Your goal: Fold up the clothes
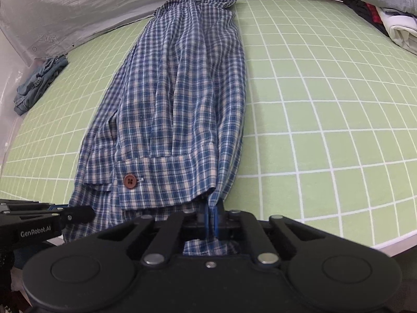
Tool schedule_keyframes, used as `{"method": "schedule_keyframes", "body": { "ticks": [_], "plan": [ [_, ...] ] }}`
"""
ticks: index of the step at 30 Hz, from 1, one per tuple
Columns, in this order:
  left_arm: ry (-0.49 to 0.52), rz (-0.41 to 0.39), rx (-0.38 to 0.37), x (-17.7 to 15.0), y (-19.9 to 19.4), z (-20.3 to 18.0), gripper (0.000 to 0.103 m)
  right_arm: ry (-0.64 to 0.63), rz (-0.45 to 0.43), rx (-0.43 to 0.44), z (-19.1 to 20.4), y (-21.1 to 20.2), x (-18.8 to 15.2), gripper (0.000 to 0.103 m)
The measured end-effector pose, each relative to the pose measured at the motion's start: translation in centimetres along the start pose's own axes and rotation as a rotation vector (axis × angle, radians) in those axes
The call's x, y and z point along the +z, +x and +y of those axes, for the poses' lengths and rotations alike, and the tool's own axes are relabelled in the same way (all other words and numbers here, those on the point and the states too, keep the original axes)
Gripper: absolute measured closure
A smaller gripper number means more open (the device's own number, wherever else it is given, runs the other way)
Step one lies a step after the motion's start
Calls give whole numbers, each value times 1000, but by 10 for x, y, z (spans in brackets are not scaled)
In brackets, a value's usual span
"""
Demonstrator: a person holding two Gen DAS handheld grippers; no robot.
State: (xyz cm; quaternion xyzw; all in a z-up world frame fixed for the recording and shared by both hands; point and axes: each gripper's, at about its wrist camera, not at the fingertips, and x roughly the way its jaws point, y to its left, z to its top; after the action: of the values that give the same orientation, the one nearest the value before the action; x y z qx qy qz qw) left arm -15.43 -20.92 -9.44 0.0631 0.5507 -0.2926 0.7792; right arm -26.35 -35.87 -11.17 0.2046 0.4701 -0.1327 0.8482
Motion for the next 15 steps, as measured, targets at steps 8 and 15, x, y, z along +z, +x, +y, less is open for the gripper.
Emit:
{"method": "schedule_keyframes", "body": {
  "ticks": [8,15],
  "plan": [
    [-132,-104,-158,42,-50,-1,100,47,-97,98,-10,-38,36,100],
    [-126,-246,-169,96,-57,-7,101,94,-232,162,-15,-46,95,100]
  ]
}}
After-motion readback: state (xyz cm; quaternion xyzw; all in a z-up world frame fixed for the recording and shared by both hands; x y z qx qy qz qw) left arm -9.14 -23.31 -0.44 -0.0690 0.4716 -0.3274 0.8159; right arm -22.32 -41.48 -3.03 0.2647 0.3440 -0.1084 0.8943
